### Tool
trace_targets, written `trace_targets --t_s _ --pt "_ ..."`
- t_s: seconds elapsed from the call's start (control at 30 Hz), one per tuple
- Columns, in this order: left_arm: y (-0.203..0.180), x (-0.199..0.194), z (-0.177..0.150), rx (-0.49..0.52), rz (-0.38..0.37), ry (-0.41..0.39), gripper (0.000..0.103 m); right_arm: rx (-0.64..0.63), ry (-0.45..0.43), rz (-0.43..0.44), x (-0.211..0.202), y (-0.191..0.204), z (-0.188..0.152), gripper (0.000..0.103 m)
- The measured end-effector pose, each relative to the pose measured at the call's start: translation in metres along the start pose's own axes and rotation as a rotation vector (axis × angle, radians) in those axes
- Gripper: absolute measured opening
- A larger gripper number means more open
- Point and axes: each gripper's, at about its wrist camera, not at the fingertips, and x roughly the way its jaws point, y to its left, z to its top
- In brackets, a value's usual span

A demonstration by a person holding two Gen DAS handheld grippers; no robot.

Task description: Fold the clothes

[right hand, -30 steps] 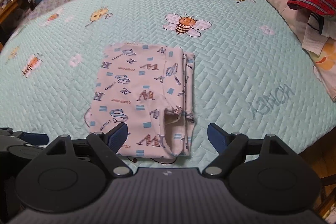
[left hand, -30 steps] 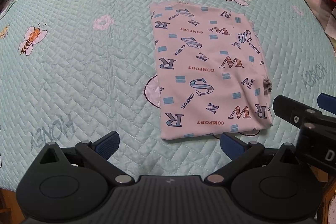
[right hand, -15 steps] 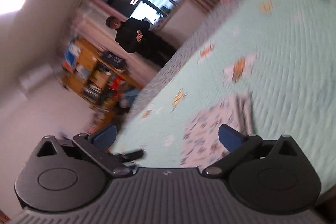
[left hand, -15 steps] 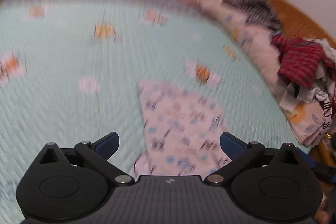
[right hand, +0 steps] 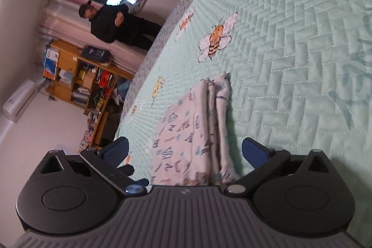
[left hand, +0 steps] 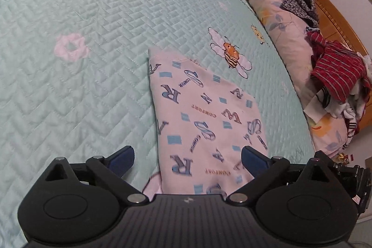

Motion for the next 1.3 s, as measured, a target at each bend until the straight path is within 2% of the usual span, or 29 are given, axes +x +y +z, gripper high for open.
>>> trace_targets --t_s 0.1,0.3,0.47,0.67,0.77,0.83,0.9,0.93,0.97,1.0,1.07,1.1,1.17,1.23,1.3 --pt "0.009 0.017 0.004 -0.037 -0.062 0.041 0.099 -0.007 0.044 -0.018 0.012 -0.007 0.004 0.103" --pt "0.014 0.039 0.012 -0.042 -0.110 0.064 0.102 -0.045 0.128 -0.006 0.024 -0.005 0.015 0.103" --pt "0.003 0.050 0.019 0.034 -0.103 0.088 0.102 -0.082 0.224 0.013 0.044 0.004 0.020 0.103" --pt "-0.001 0.062 0.025 0.059 -0.157 0.089 0.102 -0.075 0.287 0.161 0.061 0.004 0.021 0.103" --pt "-0.001 0.069 0.026 0.055 -0.203 0.079 0.102 -0.103 0.302 0.187 0.064 0.007 0.021 0.103" --pt "-0.003 0.072 0.026 0.057 -0.216 0.070 0.102 -0.130 0.309 0.180 0.064 0.010 0.020 0.096" --pt "-0.011 0.071 0.023 0.098 -0.150 0.052 0.093 -0.145 0.312 0.150 0.061 0.009 0.019 0.068" --pt "-0.017 0.070 0.021 0.128 -0.091 0.041 0.079 -0.122 0.313 0.144 0.061 0.004 0.020 0.055" --pt "-0.025 0.069 0.018 0.167 -0.018 0.031 0.055 -0.101 0.308 0.132 0.061 -0.002 0.018 0.025" --pt "-0.032 0.068 0.016 0.208 0.049 0.026 0.043 -0.080 0.303 0.120 0.060 -0.007 0.017 0.023" --pt "-0.036 0.065 0.016 0.213 0.052 0.025 0.023 -0.063 0.273 0.105 0.056 -0.010 0.012 0.022" --pt "-0.038 0.062 0.016 0.197 0.052 0.022 0.023 -0.066 0.251 0.101 0.052 -0.009 0.008 0.022" --pt "-0.052 0.052 0.011 0.229 0.066 -0.001 0.022 -0.061 0.195 0.119 0.042 -0.001 0.001 0.022" --pt "-0.079 0.037 0.003 0.302 0.052 -0.020 0.021 -0.032 0.132 0.178 0.024 0.006 -0.007 0.022" --pt "-0.118 0.021 -0.009 0.402 0.032 -0.030 0.021 -0.005 0.060 0.241 -0.011 0.008 -0.018 0.022"
